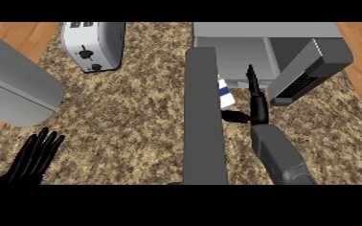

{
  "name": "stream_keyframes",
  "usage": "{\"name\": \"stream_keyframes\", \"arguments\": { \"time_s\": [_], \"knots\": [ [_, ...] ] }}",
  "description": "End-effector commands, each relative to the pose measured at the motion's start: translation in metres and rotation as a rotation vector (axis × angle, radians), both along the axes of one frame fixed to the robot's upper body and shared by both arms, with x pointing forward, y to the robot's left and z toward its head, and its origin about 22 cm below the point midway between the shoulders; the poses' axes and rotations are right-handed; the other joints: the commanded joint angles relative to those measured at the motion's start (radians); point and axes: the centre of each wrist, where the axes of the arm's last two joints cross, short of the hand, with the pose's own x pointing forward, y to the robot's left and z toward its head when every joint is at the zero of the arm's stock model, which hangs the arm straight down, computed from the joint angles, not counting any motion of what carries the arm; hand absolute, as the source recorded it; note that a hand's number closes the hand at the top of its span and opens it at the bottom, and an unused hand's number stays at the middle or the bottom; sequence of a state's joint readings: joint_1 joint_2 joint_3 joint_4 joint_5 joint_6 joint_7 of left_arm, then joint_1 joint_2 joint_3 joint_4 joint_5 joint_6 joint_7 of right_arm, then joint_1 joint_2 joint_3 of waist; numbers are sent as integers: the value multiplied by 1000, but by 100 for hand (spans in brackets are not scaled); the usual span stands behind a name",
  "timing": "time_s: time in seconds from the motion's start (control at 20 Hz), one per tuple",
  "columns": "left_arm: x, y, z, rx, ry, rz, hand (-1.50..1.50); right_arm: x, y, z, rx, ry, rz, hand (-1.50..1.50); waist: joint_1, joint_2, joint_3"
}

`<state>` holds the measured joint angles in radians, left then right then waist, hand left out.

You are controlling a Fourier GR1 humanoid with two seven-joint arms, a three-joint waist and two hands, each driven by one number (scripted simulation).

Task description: Pick up the milk, place it into the microwave and close the microwave

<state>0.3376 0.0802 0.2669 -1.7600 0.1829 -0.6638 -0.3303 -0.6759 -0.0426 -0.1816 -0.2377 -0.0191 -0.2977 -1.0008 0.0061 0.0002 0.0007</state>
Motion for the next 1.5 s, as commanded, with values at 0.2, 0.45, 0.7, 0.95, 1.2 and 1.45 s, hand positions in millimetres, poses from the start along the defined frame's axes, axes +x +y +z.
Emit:
{"name": "stream_keyframes", "arguments": {
  "time_s": [0.2, 0.45, 0.7, 0.95, 1.2, 1.45],
  "knots": [
    [3, -21, 1, 8, 2, -124, -150, -51, -1, -34, 150, -49, 111, -150, -24, -11, -2],
    [16, -54, -5, 64, 13, -215, -150, -71, -4, -31, 134, -41, 89, -150, -28, -11, -3],
    [49, -85, 16, 126, -15, -239, 150, -108, -37, -29, 243, -78, 82, -150, -40, -9, -3],
    [57, -115, 12, 178, -30, -288, 150, -140, -63, -2, 260, -91, 71, 150, -27, -5, -2],
    [99, -137, 18, 268, -56, -315, 150, -162, -73, 25, 308, -112, 6, -150, -26, -2, -2],
    [125, -176, 2, 310, -74, -378, 150, -192, -110, 33, 276, -127, -10, -150, -24, 1, -1]
  ]
}}
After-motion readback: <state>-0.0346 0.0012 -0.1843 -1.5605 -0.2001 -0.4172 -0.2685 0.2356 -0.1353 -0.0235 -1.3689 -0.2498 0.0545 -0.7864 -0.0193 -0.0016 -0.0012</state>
